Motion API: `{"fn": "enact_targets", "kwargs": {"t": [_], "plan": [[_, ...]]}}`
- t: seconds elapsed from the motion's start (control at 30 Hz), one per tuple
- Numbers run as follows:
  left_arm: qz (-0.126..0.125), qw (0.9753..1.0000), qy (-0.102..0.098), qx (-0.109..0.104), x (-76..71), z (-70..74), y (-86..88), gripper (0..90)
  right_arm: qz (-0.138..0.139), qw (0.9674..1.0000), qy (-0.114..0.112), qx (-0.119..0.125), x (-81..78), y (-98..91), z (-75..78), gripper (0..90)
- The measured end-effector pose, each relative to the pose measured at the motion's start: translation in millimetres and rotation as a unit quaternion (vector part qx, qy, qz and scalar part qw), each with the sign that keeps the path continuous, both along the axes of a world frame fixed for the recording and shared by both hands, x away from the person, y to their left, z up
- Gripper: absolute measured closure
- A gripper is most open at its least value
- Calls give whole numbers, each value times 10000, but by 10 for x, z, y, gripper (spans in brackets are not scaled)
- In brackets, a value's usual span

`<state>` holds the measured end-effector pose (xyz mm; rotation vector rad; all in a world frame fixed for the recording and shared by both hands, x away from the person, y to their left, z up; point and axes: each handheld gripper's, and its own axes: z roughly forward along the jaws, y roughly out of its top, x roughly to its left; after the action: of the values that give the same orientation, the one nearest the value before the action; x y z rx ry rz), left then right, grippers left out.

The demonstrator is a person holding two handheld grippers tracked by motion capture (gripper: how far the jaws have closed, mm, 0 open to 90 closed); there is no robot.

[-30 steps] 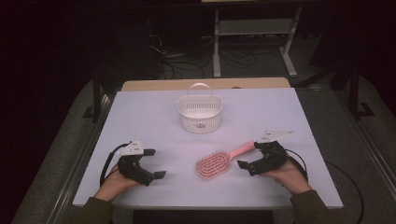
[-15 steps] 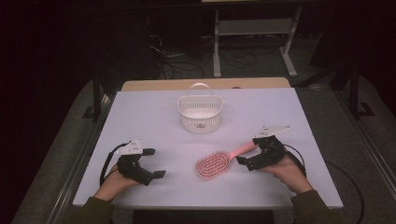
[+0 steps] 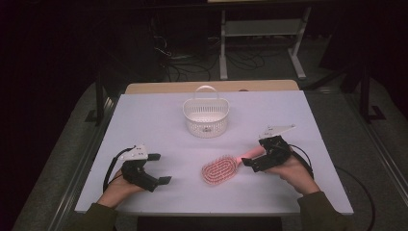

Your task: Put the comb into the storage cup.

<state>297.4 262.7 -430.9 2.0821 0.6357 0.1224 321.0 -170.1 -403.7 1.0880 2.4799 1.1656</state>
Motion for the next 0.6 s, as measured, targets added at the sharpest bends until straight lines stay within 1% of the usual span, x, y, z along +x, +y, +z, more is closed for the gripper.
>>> {"fn": "enact_targets", "kwargs": {"t": [0.1, 0.17, 0.4, 0.6], "plan": [[1, 10000, 1, -4, 0, 0, 0, 0, -1, 10000, -2, 29, 14, 8, 14, 11], [3, 10000, 6, -5, 0, 0, 0, 0, 33, 10000, -21, -20, 43, 23, 30, 11], [-12, 10000, -4, 14, 2, -2, -1, 0, 27, 10000, 0, -32, 83, 23, 45, 11], [-30, 10000, -8, 12, 1, -2, -5, 0, -24, 10000, 2, -3, 130, 16, 70, 22]]}}
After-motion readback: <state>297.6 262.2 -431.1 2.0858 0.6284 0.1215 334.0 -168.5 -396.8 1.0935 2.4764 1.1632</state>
